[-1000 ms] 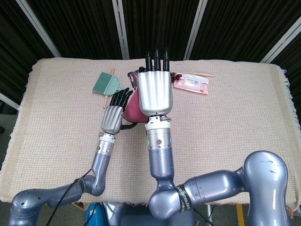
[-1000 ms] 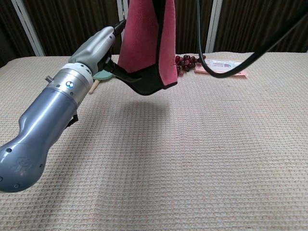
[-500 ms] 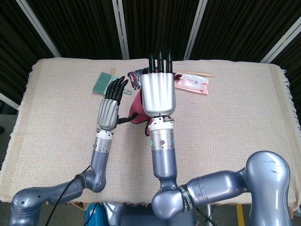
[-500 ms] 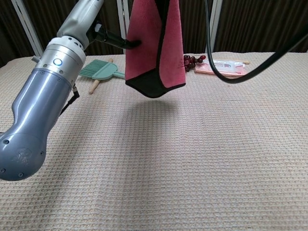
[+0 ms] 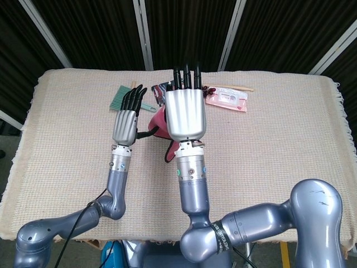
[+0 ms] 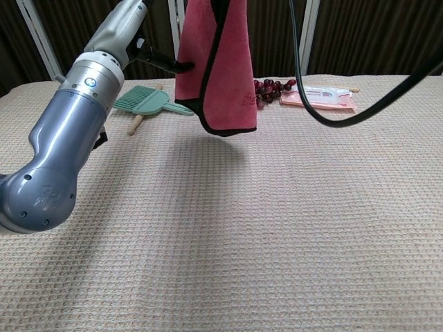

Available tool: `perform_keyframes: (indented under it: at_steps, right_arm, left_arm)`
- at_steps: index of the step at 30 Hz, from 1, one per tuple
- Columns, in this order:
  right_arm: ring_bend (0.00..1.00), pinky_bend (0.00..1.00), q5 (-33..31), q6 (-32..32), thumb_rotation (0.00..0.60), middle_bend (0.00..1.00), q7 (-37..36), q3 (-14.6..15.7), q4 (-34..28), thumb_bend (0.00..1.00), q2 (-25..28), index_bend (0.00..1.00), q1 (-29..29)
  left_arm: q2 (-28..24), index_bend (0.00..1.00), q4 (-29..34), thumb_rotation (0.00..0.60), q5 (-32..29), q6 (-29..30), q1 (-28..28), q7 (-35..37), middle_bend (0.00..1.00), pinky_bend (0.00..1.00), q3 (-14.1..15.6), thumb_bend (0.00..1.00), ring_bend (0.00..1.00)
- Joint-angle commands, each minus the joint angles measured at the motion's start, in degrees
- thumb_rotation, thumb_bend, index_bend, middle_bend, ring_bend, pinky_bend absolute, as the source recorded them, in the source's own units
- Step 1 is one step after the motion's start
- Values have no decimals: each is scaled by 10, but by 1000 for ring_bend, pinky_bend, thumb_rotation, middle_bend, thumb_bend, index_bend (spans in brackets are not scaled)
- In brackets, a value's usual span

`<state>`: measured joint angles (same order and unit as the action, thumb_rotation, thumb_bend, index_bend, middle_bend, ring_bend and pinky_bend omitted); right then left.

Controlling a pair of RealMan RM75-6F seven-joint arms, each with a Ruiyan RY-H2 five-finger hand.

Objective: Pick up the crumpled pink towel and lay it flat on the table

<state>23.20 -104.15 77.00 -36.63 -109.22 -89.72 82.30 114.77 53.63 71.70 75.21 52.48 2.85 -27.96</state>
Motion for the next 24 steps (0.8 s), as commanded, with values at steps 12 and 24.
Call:
perform_keyframes:
  at_steps: [12,24]
  right_arm:
    - [4,0,8,9,600,190,-8,2,13,477,0,646,-1]
    - [4,0,6,6,600,191,-5,-12,9,477,5,646,5]
  left_arm:
    - [17,0,-22,600,16,3,-27,19,0,0,54,150,0]
    - [37,0,-81,600,24,-6,-55,41,0,0,90,150,0]
